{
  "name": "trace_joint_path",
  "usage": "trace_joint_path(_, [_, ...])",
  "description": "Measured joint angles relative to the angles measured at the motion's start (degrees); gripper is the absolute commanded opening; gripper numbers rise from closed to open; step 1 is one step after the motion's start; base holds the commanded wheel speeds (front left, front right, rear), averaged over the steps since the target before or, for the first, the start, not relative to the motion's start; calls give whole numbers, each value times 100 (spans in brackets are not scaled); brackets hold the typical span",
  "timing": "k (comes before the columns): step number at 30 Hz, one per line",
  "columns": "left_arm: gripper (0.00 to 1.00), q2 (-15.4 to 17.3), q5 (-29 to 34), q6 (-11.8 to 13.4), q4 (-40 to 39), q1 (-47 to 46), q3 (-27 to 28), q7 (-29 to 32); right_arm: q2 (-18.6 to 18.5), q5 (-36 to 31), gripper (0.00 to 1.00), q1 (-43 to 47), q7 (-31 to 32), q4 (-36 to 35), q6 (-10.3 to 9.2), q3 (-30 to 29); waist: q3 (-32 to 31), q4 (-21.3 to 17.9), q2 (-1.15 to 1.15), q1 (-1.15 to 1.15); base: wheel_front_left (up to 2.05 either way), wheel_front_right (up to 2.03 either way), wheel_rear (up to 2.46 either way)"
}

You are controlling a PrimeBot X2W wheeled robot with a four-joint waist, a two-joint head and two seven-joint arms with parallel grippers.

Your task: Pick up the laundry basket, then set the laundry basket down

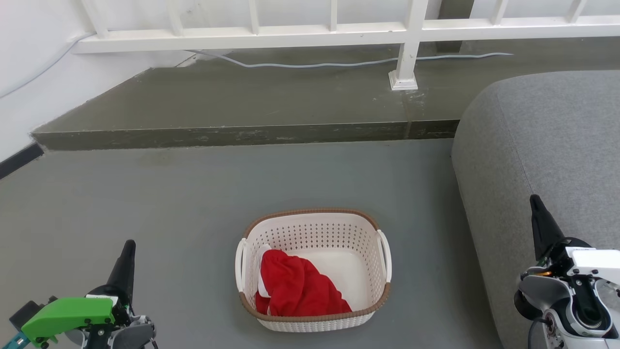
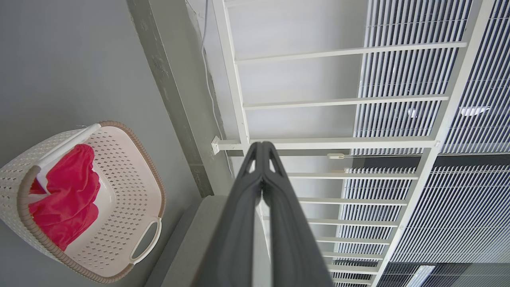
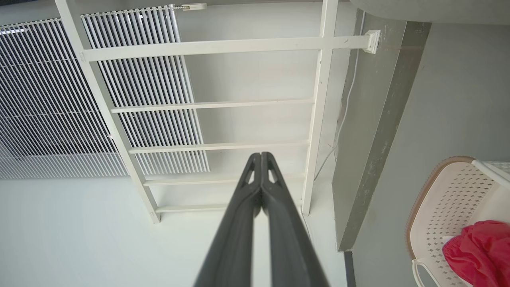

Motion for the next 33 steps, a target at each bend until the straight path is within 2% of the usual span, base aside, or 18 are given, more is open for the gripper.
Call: trace_joint_path(33, [0,3,-14,-12,97,-53,35,48,-4,15,0,-53,1,67,2,-23,-4,0,0,0,0,0,0])
